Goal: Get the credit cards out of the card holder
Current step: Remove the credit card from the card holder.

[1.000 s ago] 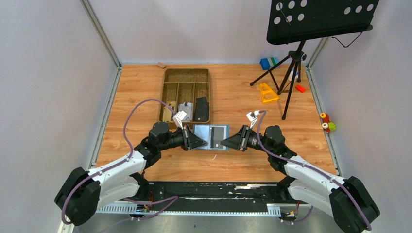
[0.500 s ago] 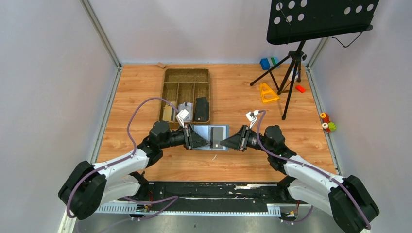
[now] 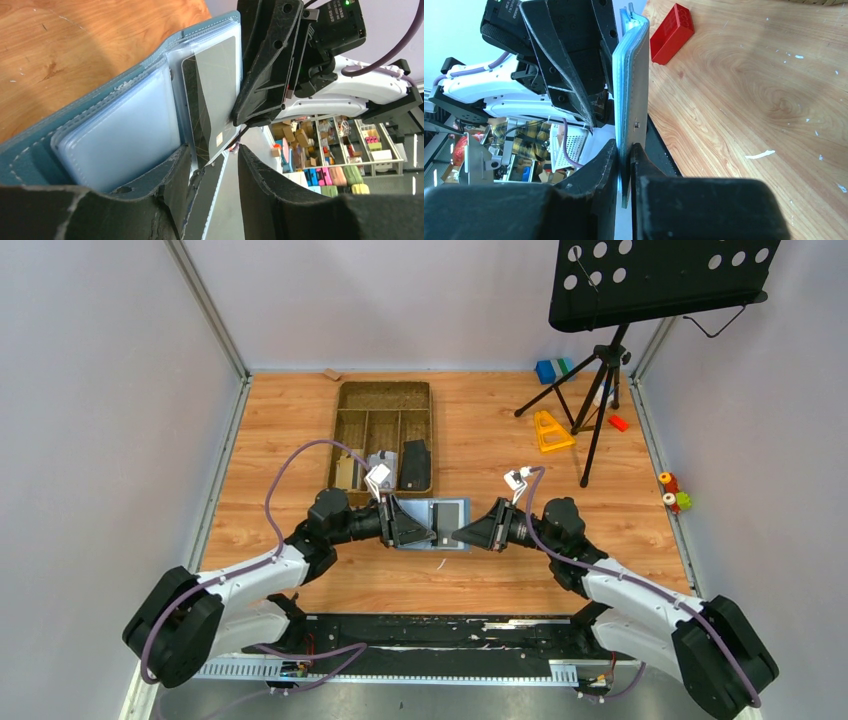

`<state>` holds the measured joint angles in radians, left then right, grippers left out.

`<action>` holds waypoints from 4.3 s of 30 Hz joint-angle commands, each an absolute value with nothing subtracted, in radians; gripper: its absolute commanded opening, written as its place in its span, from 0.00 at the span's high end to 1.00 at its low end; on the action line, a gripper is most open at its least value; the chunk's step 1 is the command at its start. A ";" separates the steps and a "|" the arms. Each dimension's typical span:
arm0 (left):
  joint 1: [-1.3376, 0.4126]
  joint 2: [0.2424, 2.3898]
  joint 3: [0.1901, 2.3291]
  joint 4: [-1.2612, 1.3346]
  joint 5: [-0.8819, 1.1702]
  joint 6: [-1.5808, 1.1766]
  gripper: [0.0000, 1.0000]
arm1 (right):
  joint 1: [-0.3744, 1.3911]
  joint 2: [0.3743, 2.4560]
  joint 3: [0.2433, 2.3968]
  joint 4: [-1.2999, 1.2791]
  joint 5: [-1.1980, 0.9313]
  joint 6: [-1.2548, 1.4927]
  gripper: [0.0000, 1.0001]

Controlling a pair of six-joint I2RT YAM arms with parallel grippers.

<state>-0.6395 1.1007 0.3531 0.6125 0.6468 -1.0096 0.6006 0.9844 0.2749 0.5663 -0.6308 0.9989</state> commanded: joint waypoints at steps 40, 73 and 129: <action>-0.642 1.399 0.343 1.284 0.833 -1.361 0.77 | 0.607 1.084 0.283 1.063 -0.767 1.173 1.00; -0.591 1.130 0.351 0.696 0.750 -1.058 1.00 | 0.593 0.989 0.282 0.831 -0.701 1.078 1.00; -0.571 1.083 0.333 0.636 0.752 -1.039 1.00 | 0.583 1.025 0.279 0.856 -0.705 1.099 0.98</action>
